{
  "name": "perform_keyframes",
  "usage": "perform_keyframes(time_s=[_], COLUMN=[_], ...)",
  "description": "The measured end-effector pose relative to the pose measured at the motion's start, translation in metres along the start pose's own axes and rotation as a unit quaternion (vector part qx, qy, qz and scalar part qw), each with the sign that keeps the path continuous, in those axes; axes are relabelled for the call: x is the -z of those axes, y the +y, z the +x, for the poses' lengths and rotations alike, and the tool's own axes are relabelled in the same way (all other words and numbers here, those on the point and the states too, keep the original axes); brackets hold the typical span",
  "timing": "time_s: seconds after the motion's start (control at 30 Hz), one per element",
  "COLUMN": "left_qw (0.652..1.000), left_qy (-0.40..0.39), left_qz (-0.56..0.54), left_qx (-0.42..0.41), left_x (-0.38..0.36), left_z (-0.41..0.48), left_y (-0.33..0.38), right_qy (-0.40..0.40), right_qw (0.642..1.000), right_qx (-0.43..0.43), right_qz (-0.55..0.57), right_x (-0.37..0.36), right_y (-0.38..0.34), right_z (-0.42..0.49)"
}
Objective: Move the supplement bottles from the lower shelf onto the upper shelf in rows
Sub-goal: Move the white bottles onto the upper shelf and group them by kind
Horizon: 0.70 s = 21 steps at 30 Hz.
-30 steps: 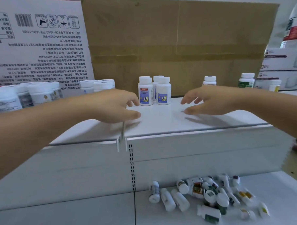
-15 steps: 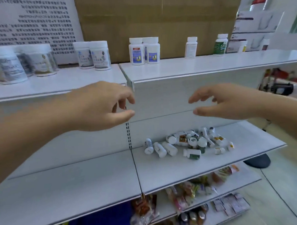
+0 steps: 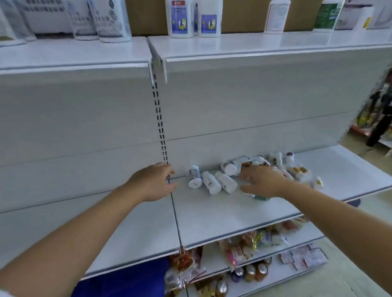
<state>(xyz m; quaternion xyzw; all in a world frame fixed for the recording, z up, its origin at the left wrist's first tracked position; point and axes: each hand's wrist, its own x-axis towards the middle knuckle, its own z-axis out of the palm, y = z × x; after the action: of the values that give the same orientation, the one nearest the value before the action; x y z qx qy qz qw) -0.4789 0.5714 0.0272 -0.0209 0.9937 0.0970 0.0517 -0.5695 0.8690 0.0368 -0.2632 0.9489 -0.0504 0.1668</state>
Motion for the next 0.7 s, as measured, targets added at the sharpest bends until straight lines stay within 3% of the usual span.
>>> perform_keyframes(time_s=[0.17, 0.23, 0.4, 0.53, 0.57, 0.63, 0.7], left_qw=[0.988, 0.976, 0.921, 0.886, 0.863, 0.77, 0.685], left_qy=[-0.004, -0.002, 0.034, 0.036, 0.027, 0.013, 0.007], left_qz=[-0.124, -0.167, -0.288, -0.378, -0.43, -0.576, -0.682], left_qx=[0.094, 0.139, 0.259, 0.267, 0.263, 0.274, 0.258], left_x=[-0.059, -0.082, -0.135, -0.147, -0.145, -0.134, -0.115], left_z=[0.082, 0.114, 0.169, 0.18, 0.18, 0.168, 0.146], left_y=[0.001, 0.003, 0.022, 0.02, 0.017, 0.014, 0.015], right_qy=[0.018, 0.039, 0.112, 0.124, 0.116, 0.096, 0.054], right_qw=[0.998, 0.999, 0.989, 0.991, 0.992, 0.977, 0.913], right_qx=[-0.001, 0.002, 0.031, -0.014, -0.04, -0.096, -0.112], right_qz=[0.053, 0.024, -0.092, -0.041, 0.015, 0.163, 0.389], right_x=[-0.052, -0.071, -0.114, -0.121, -0.117, -0.107, -0.098], right_y=[0.002, -0.005, -0.021, -0.023, -0.023, -0.019, -0.017], right_z=[0.091, 0.121, 0.167, 0.168, 0.164, 0.157, 0.148])
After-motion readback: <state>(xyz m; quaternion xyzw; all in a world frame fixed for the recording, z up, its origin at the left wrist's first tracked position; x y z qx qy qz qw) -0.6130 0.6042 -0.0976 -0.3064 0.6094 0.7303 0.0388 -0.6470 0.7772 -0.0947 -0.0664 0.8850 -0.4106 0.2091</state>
